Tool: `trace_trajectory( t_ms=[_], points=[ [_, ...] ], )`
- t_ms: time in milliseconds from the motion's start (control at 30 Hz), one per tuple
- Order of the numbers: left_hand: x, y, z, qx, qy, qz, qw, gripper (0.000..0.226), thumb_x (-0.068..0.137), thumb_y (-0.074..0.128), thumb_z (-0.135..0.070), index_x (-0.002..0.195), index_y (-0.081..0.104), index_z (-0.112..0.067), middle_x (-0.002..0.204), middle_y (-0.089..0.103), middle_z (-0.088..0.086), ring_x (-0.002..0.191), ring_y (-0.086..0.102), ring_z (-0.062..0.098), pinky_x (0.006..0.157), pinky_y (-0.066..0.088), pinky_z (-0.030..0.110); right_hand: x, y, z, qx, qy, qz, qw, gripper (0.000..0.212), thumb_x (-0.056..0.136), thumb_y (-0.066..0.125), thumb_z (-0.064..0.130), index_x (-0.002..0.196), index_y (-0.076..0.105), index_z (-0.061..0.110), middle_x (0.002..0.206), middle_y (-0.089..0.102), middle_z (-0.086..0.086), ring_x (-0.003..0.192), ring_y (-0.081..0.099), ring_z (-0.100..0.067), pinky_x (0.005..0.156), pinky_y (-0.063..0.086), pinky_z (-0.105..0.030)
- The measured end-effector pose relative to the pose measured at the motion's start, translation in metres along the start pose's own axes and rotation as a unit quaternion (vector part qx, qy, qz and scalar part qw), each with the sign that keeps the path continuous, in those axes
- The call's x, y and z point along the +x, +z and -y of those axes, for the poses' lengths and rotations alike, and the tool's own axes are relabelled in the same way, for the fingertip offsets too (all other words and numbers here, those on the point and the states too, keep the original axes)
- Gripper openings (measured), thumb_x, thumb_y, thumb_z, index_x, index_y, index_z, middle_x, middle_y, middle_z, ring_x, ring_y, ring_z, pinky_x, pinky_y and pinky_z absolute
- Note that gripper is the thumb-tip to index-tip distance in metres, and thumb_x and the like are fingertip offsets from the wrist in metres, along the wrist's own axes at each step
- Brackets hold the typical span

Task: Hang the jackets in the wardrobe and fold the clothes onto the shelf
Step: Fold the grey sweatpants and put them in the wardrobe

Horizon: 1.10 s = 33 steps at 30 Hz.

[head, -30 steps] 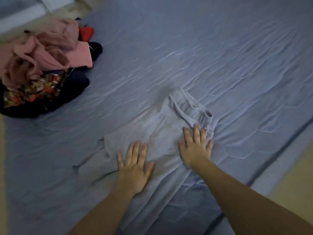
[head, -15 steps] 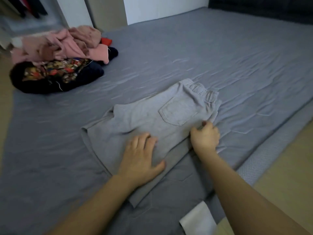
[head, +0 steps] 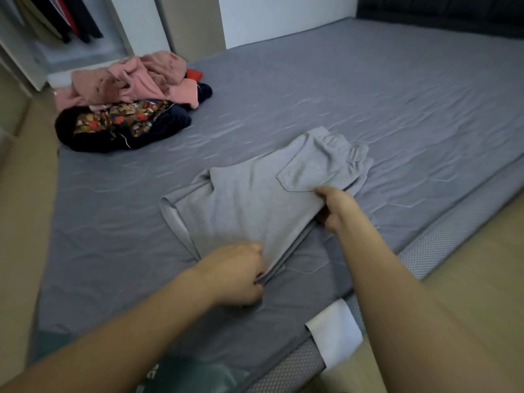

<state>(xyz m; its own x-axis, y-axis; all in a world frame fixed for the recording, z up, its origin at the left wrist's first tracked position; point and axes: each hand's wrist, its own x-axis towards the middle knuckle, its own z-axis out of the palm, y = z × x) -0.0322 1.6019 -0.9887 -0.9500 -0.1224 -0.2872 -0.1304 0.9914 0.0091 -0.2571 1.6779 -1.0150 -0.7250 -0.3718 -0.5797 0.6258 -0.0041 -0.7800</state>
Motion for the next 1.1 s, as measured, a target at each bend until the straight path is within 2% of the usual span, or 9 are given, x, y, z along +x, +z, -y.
trace_trajectory(
  t_ms=[167,267,367,433,533,667,800,967,1100],
  points=[
    [0.012,0.02,-0.009,-0.011,-0.051,0.118,0.992,0.017,0.078,0.06,-0.028,0.077,0.055,-0.012,0.081,0.06,0.012,0.076,0.06,0.032,0.057,0.036,0.027,0.005,-0.012,-0.007,0.053,-0.07,-0.081,0.993,0.018,0.08,0.059,0.001,0.098,0.057,0.002,0.091,0.062,-0.013,0.079,0.048,-0.021,0.08,0.05,-0.036],
    [0.023,0.008,0.013,-0.168,-0.085,0.162,0.969,0.035,0.075,0.055,-0.044,0.072,0.058,-0.01,0.062,0.055,-0.001,0.062,0.055,0.019,0.054,0.04,0.026,0.013,-0.018,-0.002,0.071,-0.057,-0.098,0.991,0.007,0.086,0.058,0.003,0.088,0.053,0.007,0.075,0.054,-0.008,0.065,0.05,-0.021,0.071,0.049,-0.034],
    [0.04,0.0,0.068,-0.27,-0.225,-0.135,0.926,0.028,0.082,0.051,-0.044,0.074,0.056,-0.018,0.08,0.06,-0.001,0.083,0.06,0.025,0.069,0.046,0.033,0.026,-0.022,0.002,0.018,-0.096,-0.101,0.99,0.03,0.088,0.054,0.004,0.117,0.051,0.008,0.103,0.061,-0.016,0.079,0.058,-0.026,0.072,0.052,-0.037],
    [0.05,0.005,0.112,-0.201,-0.371,-0.26,0.868,0.032,0.088,0.047,-0.042,0.104,0.062,-0.018,0.114,0.058,0.009,0.112,0.052,0.035,0.094,0.043,0.041,0.03,-0.021,-0.013,-0.193,-0.19,-0.17,0.948,0.06,0.089,0.049,0.012,0.144,0.027,0.016,0.127,0.052,-0.019,0.102,0.056,-0.033,0.084,0.045,-0.041],
    [0.065,0.02,0.147,-0.189,-0.454,-0.12,0.862,0.059,0.096,0.03,-0.052,0.141,0.045,-0.018,0.147,0.04,0.016,0.134,0.035,0.039,0.113,0.027,0.045,0.016,-0.011,-0.052,-0.424,-0.315,-0.229,0.818,0.076,0.082,0.043,0.006,0.15,0.017,0.029,0.134,0.035,-0.022,0.117,0.039,-0.041,0.102,0.028,-0.05],
    [0.083,0.023,0.164,-0.208,-0.406,-0.159,0.876,0.055,0.097,0.031,-0.053,0.123,0.059,-0.014,0.133,0.056,0.018,0.119,0.052,0.038,0.101,0.041,0.045,0.021,-0.004,-0.055,-0.532,-0.443,-0.201,0.694,0.054,0.089,0.037,0.026,0.143,0.037,0.027,0.152,0.02,-0.011,0.142,0.014,-0.03,0.114,-0.001,-0.055],
    [0.06,0.04,0.181,-0.141,-0.43,-0.209,0.867,0.052,0.099,0.028,-0.051,0.108,0.062,-0.012,0.116,0.065,0.019,0.104,0.061,0.038,0.087,0.049,0.043,0.038,-0.01,-0.057,-0.668,-0.358,-0.043,0.651,0.073,0.092,0.003,0.064,0.154,0.011,0.026,0.162,0.007,-0.002,0.149,0.0,-0.018,0.118,-0.009,-0.049],
    [0.054,0.047,0.198,-0.226,-0.503,-0.201,0.809,0.045,0.101,0.037,-0.037,0.116,0.064,-0.004,0.125,0.061,0.025,0.111,0.058,0.042,0.095,0.047,0.045,0.039,-0.016,-0.073,-0.694,-0.342,-0.079,0.628,0.076,0.089,0.003,0.068,0.154,0.001,0.03,0.162,-0.007,-0.008,0.149,-0.009,-0.023,0.118,-0.011,-0.046],
    [0.066,0.021,0.203,-0.08,-0.499,-0.225,0.833,0.039,0.095,0.04,-0.037,0.117,0.062,-0.013,0.127,0.058,0.019,0.116,0.052,0.041,0.099,0.038,0.048,0.036,-0.013,-0.073,-0.709,-0.332,-0.089,0.616,0.074,0.091,0.004,0.065,0.155,-0.002,0.027,0.161,-0.01,-0.012,0.148,-0.011,-0.026,0.117,-0.014,-0.046]
  ],
)
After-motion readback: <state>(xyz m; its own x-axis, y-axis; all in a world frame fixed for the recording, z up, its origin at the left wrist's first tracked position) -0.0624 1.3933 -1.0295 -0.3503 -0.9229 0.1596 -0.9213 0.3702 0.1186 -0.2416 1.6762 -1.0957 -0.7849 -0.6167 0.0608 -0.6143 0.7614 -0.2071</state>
